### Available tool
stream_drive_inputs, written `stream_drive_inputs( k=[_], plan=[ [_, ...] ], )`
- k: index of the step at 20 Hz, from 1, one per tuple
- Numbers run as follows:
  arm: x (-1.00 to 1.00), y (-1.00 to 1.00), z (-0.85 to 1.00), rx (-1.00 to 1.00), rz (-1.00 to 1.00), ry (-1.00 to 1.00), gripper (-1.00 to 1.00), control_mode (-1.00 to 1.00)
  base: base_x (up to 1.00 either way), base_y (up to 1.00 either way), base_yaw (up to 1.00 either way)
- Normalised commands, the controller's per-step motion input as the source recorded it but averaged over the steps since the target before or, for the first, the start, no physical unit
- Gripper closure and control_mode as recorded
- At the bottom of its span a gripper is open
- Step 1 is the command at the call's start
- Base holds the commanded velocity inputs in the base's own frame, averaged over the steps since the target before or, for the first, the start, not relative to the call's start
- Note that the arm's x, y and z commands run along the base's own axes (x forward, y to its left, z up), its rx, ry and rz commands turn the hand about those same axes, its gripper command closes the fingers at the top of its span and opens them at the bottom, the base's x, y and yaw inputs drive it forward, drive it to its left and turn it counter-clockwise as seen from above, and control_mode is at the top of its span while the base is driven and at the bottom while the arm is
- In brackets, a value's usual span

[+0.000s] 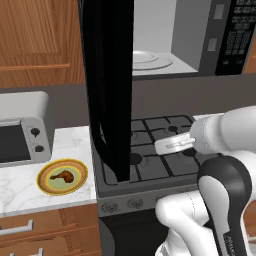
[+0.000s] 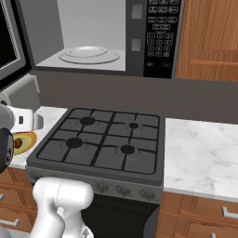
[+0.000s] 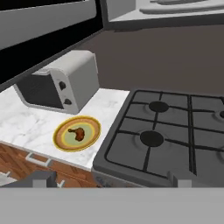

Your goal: Pick the chicken drumstick from the counter and place it in the microwave. Then turn on the microwave.

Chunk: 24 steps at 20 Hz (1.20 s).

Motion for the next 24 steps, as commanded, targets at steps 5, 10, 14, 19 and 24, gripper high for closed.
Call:
stream_drive_inputs(
  k=[5,10,14,19,24],
  plan=[
    [0.0,0.14,-0.24,-0.03,0.0,0.0,-1.0,-1.0,0.0,0.0,0.0],
    [0.01,0.13,-0.3,-0.02,0.0,0.0,-1.0,-1.0,0.0,0.0,0.0],
    [0.01,0.11,-0.29,-0.01,0.0,0.0,-1.0,-1.0,0.0,0.0,0.0],
    [0.02,0.07,-0.29,0.0,0.0,-0.01,-1.0,-1.0,0.0,0.0,0.0],
    [0.02,0.06,-0.3,0.0,0.0,-0.03,-1.0,-1.0,0.0,0.0,0.0]
  ],
)
